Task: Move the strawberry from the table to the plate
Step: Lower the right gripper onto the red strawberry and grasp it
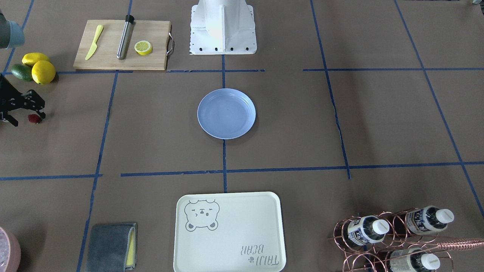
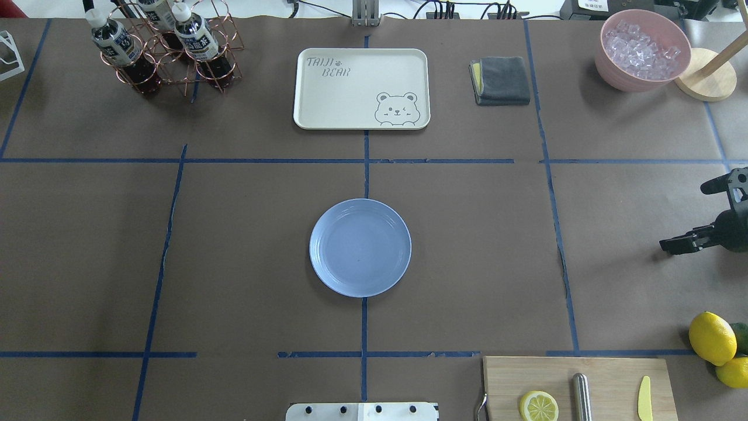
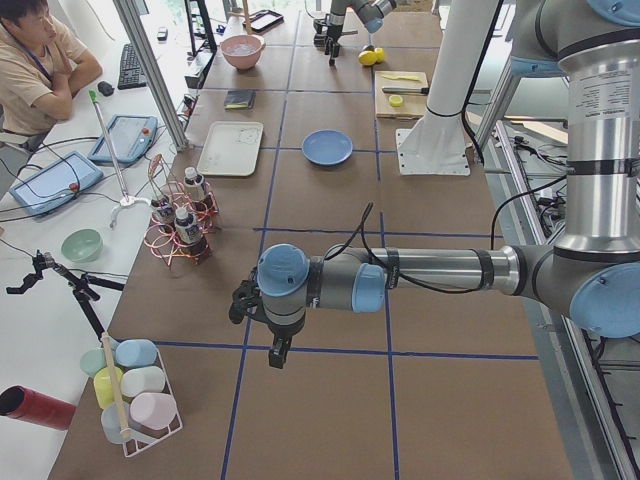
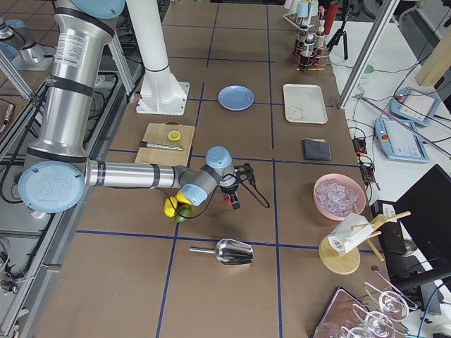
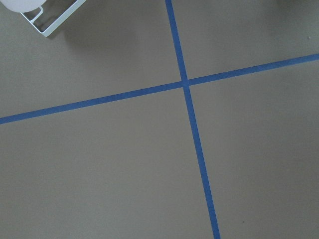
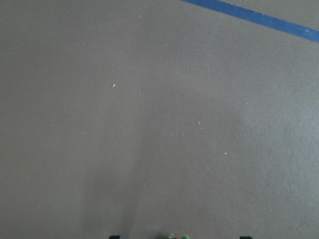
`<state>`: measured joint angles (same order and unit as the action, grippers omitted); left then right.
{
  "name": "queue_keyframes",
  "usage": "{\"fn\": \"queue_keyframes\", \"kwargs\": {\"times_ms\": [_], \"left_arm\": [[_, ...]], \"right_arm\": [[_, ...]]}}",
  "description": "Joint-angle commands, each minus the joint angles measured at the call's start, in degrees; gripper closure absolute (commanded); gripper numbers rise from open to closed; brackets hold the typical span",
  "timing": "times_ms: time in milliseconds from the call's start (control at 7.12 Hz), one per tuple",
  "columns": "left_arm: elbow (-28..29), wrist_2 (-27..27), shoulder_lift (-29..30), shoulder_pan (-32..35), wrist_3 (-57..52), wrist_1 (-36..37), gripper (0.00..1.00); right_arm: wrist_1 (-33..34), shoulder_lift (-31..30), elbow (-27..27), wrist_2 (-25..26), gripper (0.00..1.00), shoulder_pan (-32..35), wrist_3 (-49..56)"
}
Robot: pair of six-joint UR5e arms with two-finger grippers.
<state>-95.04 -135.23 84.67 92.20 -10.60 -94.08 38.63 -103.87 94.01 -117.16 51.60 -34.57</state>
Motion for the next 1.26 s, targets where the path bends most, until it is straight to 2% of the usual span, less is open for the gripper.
{"fn": "queue_keyframes", "kwargs": {"times_ms": [0,140,281,562,702,843,983,1124], "left_arm": [[-0.06,-0.03,-0.03,0.0,-0.03,-0.05,0.0],[0.03,-0.03,-0.03,0.0,-0.03,-0.05,0.0],[-0.14,-0.03,-0.03,0.0,-0.03,0.04,0.0],[-0.23,-0.03,-0.03,0.0,-0.03,0.04,0.0],[-0.32,-0.03,0.05,0.0,-0.03,0.04,0.0],[-0.49,-0.03,0.06,0.0,-0.03,0.04,0.0],[-0.67,0.06,-0.03,0.0,0.06,0.04,0.0],[-0.5,-0.03,-1.51,0.0,0.06,-0.05,0.0]], "right_arm": [[-0.14,-0.11,-0.05,-0.52,0.9,-0.54,0.2],[-0.4,-0.11,0.21,-0.52,1.0,-0.54,-0.15],[-0.57,-0.11,1.51,-0.78,1.0,-0.45,-0.85],[2.57,1.81,8.7,-1.05,1.0,-1.5,-8.72],[9.81,5.83,13.61,-1.05,1.0,-2.72,-12.42],[17.28,12.83,16.27,-0.79,1.0,-5.0,-18.02],[22.49,20.82,16.29,0.0,1.0,-8.15,-23.3],[31.5,29.77,16.29,1.92,1.0,-11.32,-27.01]]}}
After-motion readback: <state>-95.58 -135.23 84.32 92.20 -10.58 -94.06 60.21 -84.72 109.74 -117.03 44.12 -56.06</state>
